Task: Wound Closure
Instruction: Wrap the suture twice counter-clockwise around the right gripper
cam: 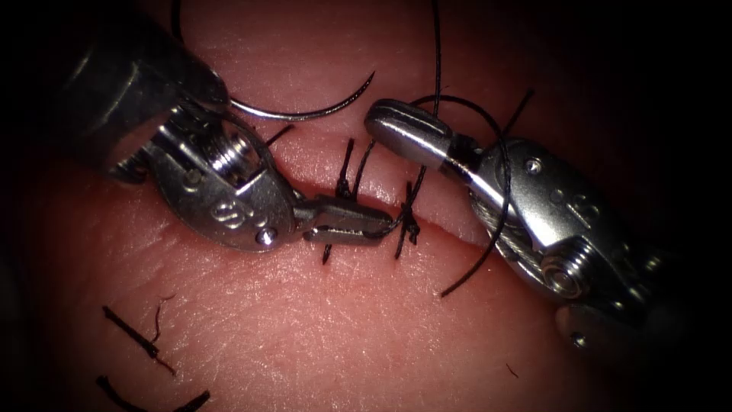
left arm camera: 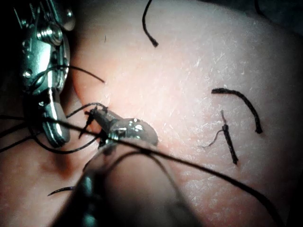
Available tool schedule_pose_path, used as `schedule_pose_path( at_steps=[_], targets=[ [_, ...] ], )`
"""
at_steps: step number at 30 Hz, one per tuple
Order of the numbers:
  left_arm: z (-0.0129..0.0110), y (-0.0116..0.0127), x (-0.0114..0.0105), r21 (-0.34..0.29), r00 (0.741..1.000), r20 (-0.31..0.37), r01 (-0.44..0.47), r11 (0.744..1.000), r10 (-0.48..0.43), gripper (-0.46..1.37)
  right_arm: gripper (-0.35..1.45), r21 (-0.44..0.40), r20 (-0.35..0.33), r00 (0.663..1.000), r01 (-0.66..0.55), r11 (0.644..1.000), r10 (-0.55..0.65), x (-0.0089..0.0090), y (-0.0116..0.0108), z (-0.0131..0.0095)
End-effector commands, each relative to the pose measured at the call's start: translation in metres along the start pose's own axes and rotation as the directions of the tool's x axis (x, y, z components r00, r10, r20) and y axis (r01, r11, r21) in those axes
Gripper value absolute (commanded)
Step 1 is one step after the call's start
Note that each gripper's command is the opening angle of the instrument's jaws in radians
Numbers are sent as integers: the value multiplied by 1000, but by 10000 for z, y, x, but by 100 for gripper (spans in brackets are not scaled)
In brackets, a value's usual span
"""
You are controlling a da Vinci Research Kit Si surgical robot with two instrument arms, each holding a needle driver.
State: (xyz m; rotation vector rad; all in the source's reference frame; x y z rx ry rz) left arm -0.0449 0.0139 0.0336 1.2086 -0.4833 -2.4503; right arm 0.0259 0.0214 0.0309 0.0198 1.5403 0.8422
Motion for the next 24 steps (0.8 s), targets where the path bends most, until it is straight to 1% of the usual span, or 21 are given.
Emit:
schedule_pose_path(
  at_steps=[1, 4, 7, 10, 16, 17, 22, 23, 24],
  targets=[
    [0, 0, 0, -2, 1000, 5, 1, 1000, -1, -35, -35, -9, -2, 1000, -2, 1000, 2, 2, -1, 0],
    [0, -1, -3, 9, 1000, 30, 2, 1000, -3, -35, -35, 32, 0, 1000, -3, 999, 3, 3, -2, 0],
    [-3, -1, -7, 31, 999, 32, 21, 999, -22, -35, -35, 100, 3, 1000, -12, 995, 12, 5, -3, -1],
    [-7, -2, -11, 48, 999, 27, 28, 998, -29, -35, -35, 142, 7, 1000, -24, 990, 23, 7, -4, -2],
    [-15, -3, -18, 79, 998, 14, 55, 995, -56, -35, -35, 179, 11, 999, -37, 983, 36, 12, -8, -6],
    [-16, -3, -20, 93, 997, 5, 74, 993, -75, -35, -35, 186, 12, 999, -40, 982, 38, 13, -9, -7],
    [-22, -4, -27, 154, 993, -39, 119, 981, -114, -35, -35, 197, 13, 999, -43, 980, 41, 15, -9, -11],
    [-23, -4, -28, 168, 990, -58, 134, 977, -126, -35, -35, 197, 10, 999, -42, 979, 41, 14, -9, -12],
    [-23, -4, -28, 171, 989, -65, 140, 975, -131, -35, -35, 197, 10, 999, -42, 979, 41, 14, -9, -12]
  ],
)
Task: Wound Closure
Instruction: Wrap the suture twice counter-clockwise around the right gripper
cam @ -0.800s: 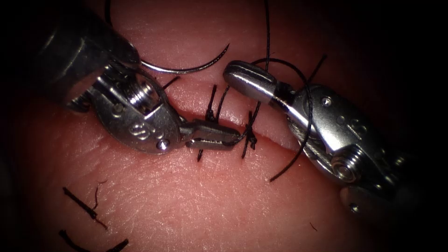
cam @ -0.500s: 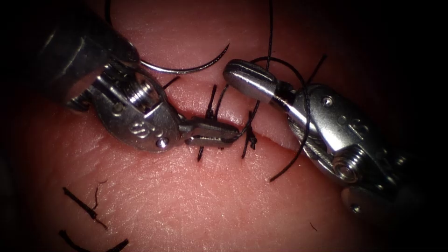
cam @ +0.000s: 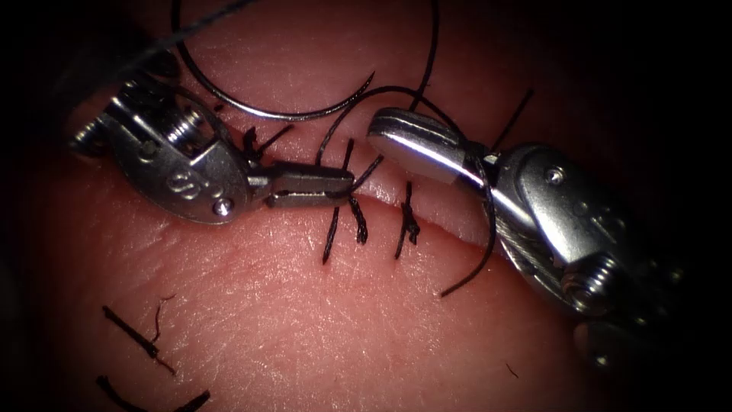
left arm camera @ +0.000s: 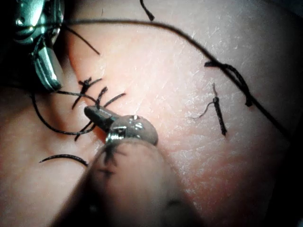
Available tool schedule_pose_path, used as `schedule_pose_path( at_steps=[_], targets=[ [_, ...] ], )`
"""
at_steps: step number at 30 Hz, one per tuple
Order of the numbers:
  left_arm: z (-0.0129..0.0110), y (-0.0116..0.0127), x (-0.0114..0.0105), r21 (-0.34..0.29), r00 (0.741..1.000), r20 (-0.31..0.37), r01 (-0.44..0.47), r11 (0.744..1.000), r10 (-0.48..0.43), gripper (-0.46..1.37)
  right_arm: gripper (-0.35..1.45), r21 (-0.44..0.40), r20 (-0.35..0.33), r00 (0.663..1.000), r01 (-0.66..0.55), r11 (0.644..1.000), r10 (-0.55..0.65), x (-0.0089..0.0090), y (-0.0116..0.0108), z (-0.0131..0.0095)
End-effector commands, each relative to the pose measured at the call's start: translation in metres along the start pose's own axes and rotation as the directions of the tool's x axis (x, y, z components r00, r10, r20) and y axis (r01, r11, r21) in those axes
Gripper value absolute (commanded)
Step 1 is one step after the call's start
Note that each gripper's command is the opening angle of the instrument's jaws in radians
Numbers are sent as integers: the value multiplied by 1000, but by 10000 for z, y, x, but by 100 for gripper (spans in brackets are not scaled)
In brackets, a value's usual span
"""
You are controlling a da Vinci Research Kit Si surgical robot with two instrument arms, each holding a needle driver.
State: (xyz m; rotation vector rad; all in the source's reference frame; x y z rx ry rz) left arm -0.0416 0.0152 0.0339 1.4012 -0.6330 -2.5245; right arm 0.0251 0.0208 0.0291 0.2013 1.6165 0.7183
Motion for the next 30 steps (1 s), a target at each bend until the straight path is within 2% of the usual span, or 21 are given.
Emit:
schedule_pose_path(
  at_steps=[1, 8, 13, 21, 30],
  targets=[
    [0, 0, -2, 17, 1000, -26, 18, 1000, -17, -35, -35, 0, -1, 1000, 1, 1000, -1, 0, 0, 0],
    [1, -1, -2, 45, 992, -120, 50, 998, -44, -35, -35, 1, 4, 1000, 13, 1000, -13, -1, 0, -2],
    [0, 0, -1, 26, 984, -175, 46, 999, -41, -35, -35, -10, 4, 1000, 18, 1000, -18, 0, 1, -3],
    [2, 4, 3, 17, 984, -178, 19, 1000, -15, -35, -35, -51, -7, 1000, 14, 999, -15, 4, 4, 2],
    [17, 0, 30, -14, 977, -212, 11, 1000, -14, -35, -35, -65, -14, 1000, 18, 998, -19, -1, 2, 16]
  ],
)
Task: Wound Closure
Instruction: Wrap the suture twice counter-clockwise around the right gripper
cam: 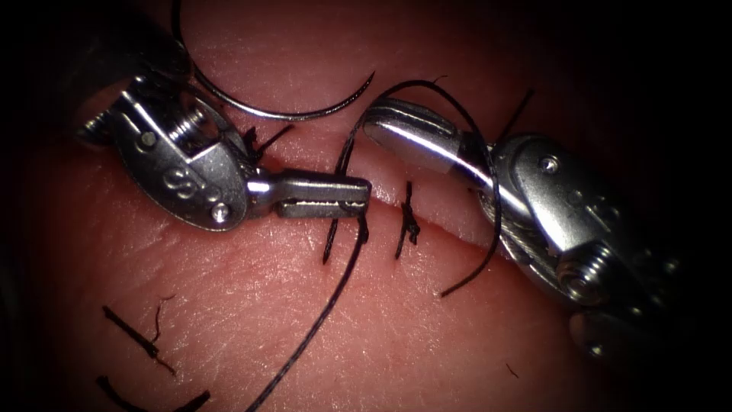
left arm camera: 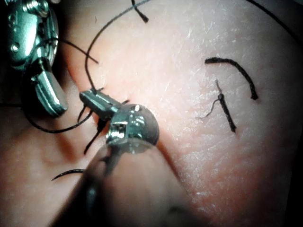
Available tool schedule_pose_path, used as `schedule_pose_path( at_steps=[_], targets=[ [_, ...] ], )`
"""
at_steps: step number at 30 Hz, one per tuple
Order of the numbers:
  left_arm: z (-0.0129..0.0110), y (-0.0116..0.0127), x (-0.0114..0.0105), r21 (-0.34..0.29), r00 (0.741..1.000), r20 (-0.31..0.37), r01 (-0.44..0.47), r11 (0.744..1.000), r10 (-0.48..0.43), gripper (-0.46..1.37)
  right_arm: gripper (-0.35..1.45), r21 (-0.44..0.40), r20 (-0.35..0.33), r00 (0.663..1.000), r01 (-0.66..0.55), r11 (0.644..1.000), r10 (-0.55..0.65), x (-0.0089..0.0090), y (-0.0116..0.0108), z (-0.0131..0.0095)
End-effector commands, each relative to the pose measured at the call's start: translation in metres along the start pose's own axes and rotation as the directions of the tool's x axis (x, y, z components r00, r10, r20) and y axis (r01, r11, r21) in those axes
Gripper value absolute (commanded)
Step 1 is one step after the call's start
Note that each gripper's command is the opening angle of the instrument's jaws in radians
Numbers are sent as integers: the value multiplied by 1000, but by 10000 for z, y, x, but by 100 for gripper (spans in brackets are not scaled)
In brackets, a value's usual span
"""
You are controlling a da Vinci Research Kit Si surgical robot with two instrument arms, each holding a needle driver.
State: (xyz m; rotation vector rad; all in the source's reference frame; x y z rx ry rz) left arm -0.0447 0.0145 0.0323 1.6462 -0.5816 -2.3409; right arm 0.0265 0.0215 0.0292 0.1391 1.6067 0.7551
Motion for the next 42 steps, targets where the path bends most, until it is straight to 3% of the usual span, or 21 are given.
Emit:
schedule_pose_path(
  at_steps=[1, 7, 13, 16, 19, 21, 23, 30, 42],
  targets=[
    [4, 0, 3, -18, 1000, -11, 2, 1000, -2, -35, -35, -7, 0, 1000, 2, 1000, -2, -1, -1, 2],
    [20, 3, 17, -61, 999, -41, -8, 998, 5, -35, -35, -20, -1, 1000, 3, 1000, -3, -2, 2, 5],
    [19, 3, 18, -70, 998, -57, -12, 998, 8, -35, -35, -53, -3, 1000, 20, 998, -20, -1, 11, 1],
    [21, 4, 20, -69, 998, -55, -11, 998, 7, -35, -12, -60, 3, 1000, 28, 998, -27, -1, 14, 4],
    [26, 4, 27, -67, 999, -51, -8, 998, 4, -35, 55, -71, 11, 999, 37, 997, -36, -4, 12, 12],
    [29, 3, 31, -71, 998, -57, -7, 997, 2, -35, 77, -72, 17, 998, 63, 995, -62, -7, 10, 17],
    [31, 2, 34, -75, 998, -63, -6, 997, 1, -35, 88, -74, 25, 996, 91, 993, -89, -11, 7, 20],
    [23, -8, 42, -85, 997, -76, 3, 996, -10, -35, 82, 3, 138, 974, 178, 984, -177, -22, 3, 15],
    [22, -32, 67, -89, 987, -144, 58, 994, -70, -35, 70, 29, 168, 969, 182, 983, -184, -28, 2, 4]
  ],
)
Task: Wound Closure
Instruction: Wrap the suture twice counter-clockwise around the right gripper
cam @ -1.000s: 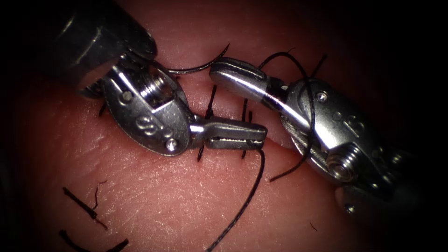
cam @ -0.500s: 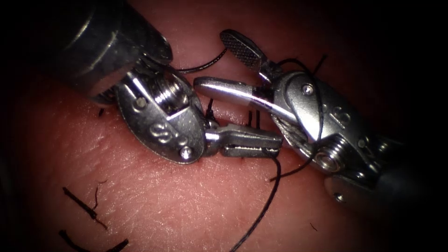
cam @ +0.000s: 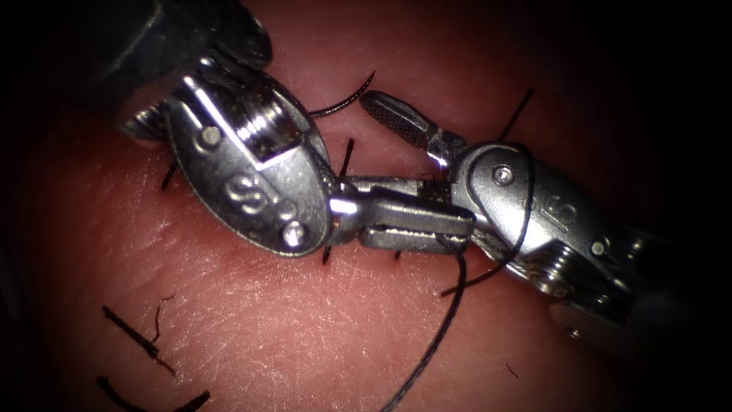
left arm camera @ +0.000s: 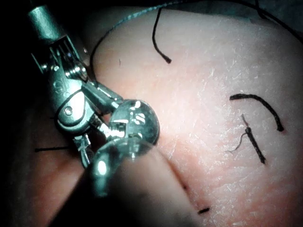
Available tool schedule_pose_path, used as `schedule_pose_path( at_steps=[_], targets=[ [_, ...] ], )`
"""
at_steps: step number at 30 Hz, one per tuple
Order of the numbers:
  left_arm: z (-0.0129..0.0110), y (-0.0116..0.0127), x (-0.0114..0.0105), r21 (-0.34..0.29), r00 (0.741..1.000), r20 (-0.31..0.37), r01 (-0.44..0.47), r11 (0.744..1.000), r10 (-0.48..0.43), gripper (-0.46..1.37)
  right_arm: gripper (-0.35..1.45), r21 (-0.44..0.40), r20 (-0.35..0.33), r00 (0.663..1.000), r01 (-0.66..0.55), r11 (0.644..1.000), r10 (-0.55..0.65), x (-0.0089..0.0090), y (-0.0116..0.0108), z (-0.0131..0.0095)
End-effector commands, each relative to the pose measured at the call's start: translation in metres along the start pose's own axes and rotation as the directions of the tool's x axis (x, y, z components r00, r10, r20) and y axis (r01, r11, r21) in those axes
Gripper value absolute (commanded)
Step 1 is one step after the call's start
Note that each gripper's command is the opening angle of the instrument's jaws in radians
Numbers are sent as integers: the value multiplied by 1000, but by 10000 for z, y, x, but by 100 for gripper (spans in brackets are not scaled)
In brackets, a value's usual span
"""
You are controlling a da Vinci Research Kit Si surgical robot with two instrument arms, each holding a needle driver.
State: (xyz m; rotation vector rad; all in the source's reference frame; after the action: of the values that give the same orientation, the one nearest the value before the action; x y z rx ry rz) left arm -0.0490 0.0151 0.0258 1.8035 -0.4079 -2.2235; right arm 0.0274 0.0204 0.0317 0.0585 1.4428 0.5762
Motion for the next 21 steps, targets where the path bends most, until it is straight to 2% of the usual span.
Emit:
schedule_pose_path(
  at_steps=[1, 10, 16, 19, 21],
  targets=[
    [-1, -1, -2, -1, 1000, 3, 12, 1000, -12, -35, 70, 7, 5, 1000, 6, 1000, -6, 0, -2, -1],
    [-9, -12, -12, -4, 994, -11, 108, 994, -108, -35, 67, 39, 22, 999, 22, 999, -23, -4, -8, -6],
    [-4, -21, -30, -12, 981, -39, 190, 982, -191, -35, 64, 66, 34, 999, 31, 997, -33, -7, -12, -7],
    [0, -24, -44, -16, 963, -87, 256, 967, -256, -35, 54, 96, 31, 999, 32, 995, -35, -8, -16, -9],
    [2, -24, -56, -30, 940, -117, 320, 947, -321, -35, 36, 125, 34, 999, 32, 992, -37, -8, -20, -10]
  ],
)
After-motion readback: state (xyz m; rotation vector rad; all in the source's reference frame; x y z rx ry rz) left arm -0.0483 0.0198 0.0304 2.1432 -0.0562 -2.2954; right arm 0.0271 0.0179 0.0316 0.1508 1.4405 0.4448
